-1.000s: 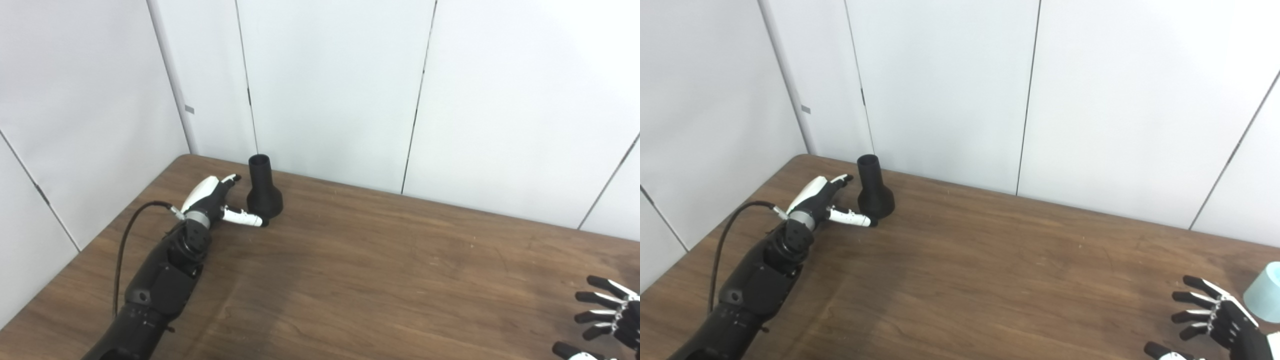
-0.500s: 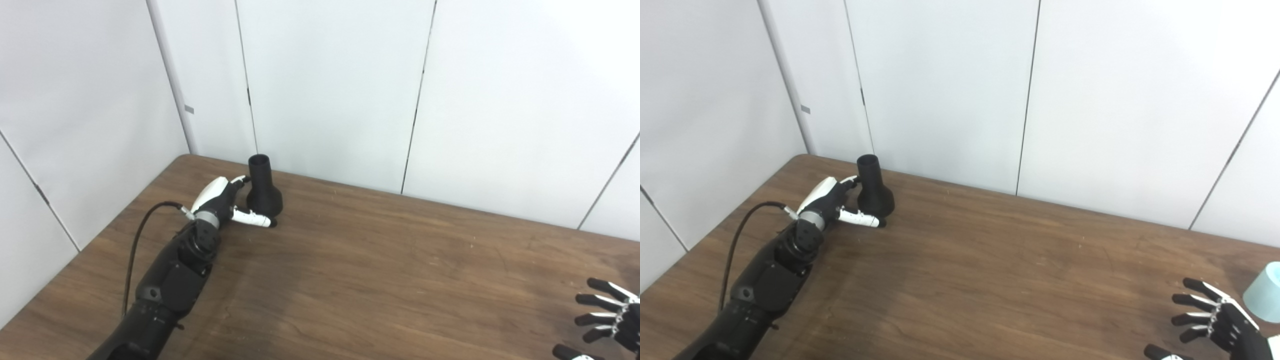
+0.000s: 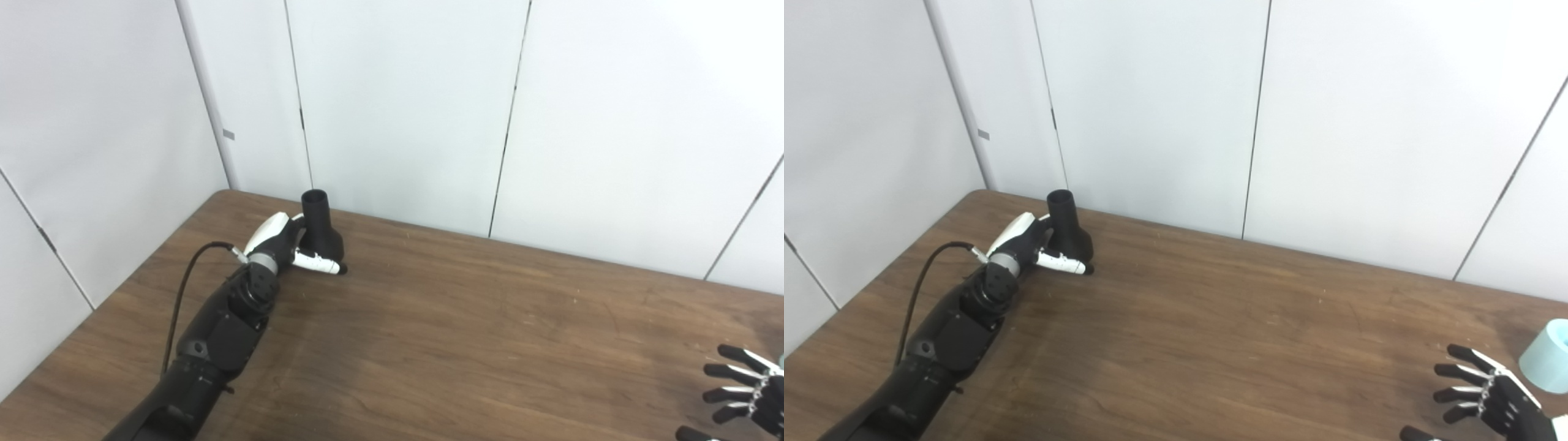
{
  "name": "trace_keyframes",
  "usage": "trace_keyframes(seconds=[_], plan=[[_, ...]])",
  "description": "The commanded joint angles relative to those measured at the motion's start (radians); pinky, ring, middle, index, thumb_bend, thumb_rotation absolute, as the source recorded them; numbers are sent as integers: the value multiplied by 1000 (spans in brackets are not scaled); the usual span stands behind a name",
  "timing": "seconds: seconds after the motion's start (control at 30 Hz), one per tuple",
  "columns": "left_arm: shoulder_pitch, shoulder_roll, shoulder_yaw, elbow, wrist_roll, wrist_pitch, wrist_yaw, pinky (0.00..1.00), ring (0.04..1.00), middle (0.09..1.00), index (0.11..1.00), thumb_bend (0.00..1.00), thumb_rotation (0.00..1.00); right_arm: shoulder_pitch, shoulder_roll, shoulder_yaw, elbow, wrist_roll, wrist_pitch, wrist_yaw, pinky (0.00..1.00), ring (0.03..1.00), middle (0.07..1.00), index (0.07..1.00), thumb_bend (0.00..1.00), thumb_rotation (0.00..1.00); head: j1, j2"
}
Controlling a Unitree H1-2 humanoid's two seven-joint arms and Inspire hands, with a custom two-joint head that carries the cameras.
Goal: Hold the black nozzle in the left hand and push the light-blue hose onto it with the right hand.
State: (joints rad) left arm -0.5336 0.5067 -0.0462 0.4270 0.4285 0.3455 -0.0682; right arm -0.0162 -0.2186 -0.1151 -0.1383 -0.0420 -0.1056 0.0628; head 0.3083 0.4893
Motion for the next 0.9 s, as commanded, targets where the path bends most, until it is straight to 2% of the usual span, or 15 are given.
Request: trace_keyframes(seconds=[0.0, 0.1, 0.23, 0.43, 0.5, 0.57, 0.6, 0.63, 0.73, 0.87], plan=[[-56, 16, 4, -11, 5, -27, 36, 1000, 1000, 925, 868, 961, 287, -17, -5, -12, -44, 16, -10, -8, 396, 536, 666, 743, 715, 0, 0, 1], [-56, 12, 3, -9, 2, -33, 44, 1000, 1000, 921, 867, 960, 285, -16, -5, -12, -45, 19, -8, -9, 397, 537, 667, 744, 714, 0, -1, 3], [-51, 5, 9, -14, -11, -43, 55, 1000, 999, 870, 853, 946, 264, -13, -5, -14, -48, 24, -6, -9, 401, 540, 668, 745, 713, 0, -1, 12], [-50, -7, 24, 2, -34, -61, 72, 1000, 880, 697, 760, 902, 193, -9, -6, -18, -58, 29, 8, -9, 406, 542, 669, 746, 712, 0, 0, 19], [-49, -9, 26, 3, -36, -61, 83, 1000, 839, 649, 715, 889, 168, -8, -7, -19, -60, 31, 10, -8, 407, 542, 670, 746, 710, 0, 1, 19], [-46, -12, 27, 1, -32, -60, 99, 1000, 755, 586, 643, 862, 123, -8, -7, -19, -59, 31, 10, -8, 408, 543, 671, 746, 709, 0, 2, 21], [-44, -15, 27, -2, -29, -59, 109, 1000, 660, 506, 570, 661, 50, -8, -7, -19, -59, 30, 11, -8, 409, 544, 671, 747, 710, 0, 2, 21], [-42, -16, 26, -4, -28, -58, 116, 1000, 619, 478, 545, 593, 25, -8, -7, -19, -59, 30, 11, -8, 409, 544, 671, 747, 710, 0, 2, 21], [-42, -19, 25, 2, -30, -65, 135, 1000, 565, 449, 516, 530, 2, -8, -8, -19, -60, 32, 14, -7, 411, 545, 671, 748, 708, 0, 5, 22], [-43, -18, 23, 15, -33, -76, 145, 1000, 589, 448, 511, 523, 0, -8, -11, -19, -58, 26, 11, -7, 412, 546, 672, 750, 704, 0, 5, 23]])
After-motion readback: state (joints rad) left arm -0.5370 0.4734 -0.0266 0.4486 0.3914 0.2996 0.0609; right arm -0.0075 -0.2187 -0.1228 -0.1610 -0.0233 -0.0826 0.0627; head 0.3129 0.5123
